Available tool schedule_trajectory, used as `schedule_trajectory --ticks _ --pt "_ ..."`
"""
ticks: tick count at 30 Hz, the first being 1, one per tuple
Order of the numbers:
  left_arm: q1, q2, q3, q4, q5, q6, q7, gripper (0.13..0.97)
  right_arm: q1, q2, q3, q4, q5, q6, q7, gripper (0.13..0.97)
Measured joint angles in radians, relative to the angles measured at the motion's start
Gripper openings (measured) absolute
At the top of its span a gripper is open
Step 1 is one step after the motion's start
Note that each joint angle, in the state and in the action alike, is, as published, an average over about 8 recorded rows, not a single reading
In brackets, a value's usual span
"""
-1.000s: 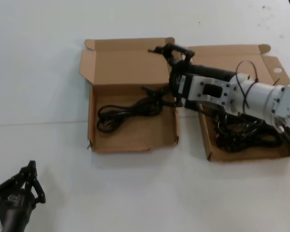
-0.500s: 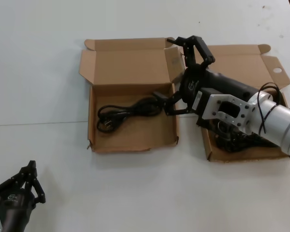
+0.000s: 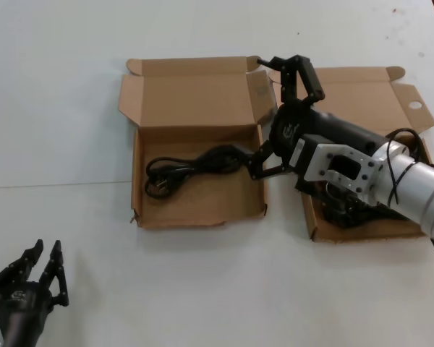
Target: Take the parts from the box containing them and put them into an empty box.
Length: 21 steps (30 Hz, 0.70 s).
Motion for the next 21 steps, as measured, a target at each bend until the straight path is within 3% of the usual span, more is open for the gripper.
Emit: schedule_trajectory --ticks 10,14,21 --pt "0.000 0.000 0.000 0.000 0.000 0.000 0.000 0.351 -0.078 0.001 0.021 0.013 0.064 0.071 0.000 0.966" --pt "0.000 0.000 0.000 0.000 0.000 0.000 0.000 0.351 -0.115 0.002 0.031 0.019 0.094 0.105 0.000 0.966" --pt "0.000 0.000 0.000 0.000 0.000 0.000 0.000 0.519 -0.182 0.002 0.049 0.030 0.148 0.165 0.000 0.966"
